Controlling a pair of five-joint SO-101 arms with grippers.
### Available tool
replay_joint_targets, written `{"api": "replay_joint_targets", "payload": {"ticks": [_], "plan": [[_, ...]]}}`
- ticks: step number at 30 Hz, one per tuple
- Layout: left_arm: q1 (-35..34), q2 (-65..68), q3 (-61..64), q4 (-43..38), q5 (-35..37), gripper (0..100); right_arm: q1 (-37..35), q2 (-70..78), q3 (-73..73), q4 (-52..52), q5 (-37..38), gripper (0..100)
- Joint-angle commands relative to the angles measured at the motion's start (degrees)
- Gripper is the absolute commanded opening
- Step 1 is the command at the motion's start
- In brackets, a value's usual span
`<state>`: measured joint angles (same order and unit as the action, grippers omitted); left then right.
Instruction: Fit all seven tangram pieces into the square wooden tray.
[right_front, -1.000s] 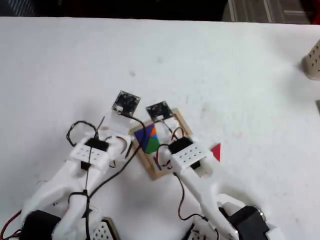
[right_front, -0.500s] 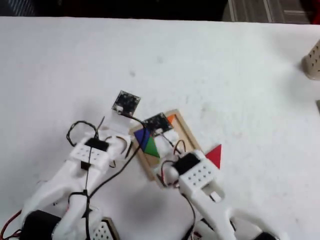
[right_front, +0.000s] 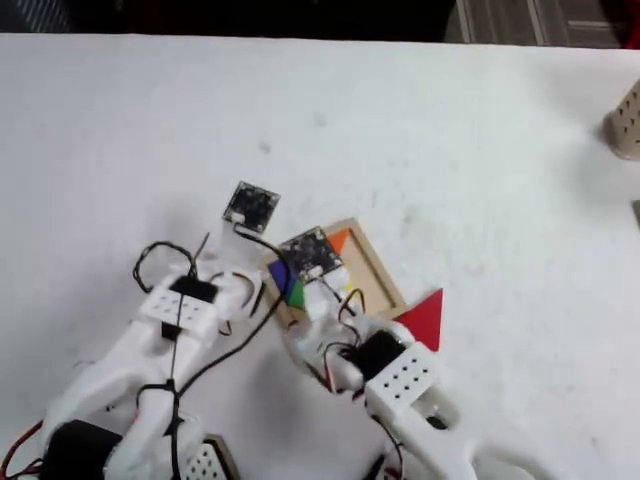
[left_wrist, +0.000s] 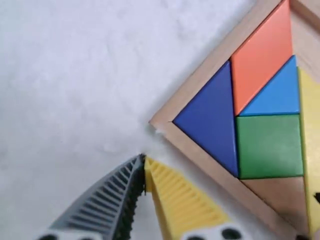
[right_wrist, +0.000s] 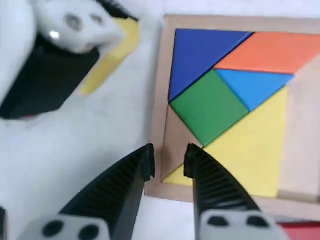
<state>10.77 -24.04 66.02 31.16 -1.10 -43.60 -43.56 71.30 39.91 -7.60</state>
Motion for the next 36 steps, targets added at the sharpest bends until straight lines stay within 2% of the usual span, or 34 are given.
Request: {"api": "replay_joint_targets", "payload": {"ticks": [1, 9, 15, 20, 24, 28, 32, 36], "plan": [[-0.22, -0.4, -1.41, -1.32, -0.7, 2, 4.62, 3.03, -0.7, -1.71, -0.35, 9.4], [-0.31, -0.22, -1.23, -2.46, -0.7, 2, 11.12, 12.79, -0.79, -3.82, -0.18, 9.4], [-0.31, -0.22, -1.23, -2.46, -0.7, 2, 20.97, 13.14, -2.9, -3.74, 0.0, 9.7], [-0.31, -0.22, -1.23, -2.46, -0.7, 2, 25.54, 12.97, -3.87, -3.74, 5.01, 9.8], [-0.31, -0.22, -1.23, -2.46, -0.7, 2, 25.19, 12.97, -6.77, -3.3, 4.57, 10.1], [-0.48, -0.48, -1.23, -2.46, -0.62, 2, 22.9, 12.97, -10.02, -1.71, -8.18, 16.8], [-5.49, -0.57, -3.52, -2.46, -0.26, 2, 15.52, 13.23, -10.46, -1.63, -16.18, 22.6], [-10.59, -0.57, -5.36, -2.46, -0.26, 2, 9.71, 13.67, -9.67, -7.52, -18.46, 24.4]]}}
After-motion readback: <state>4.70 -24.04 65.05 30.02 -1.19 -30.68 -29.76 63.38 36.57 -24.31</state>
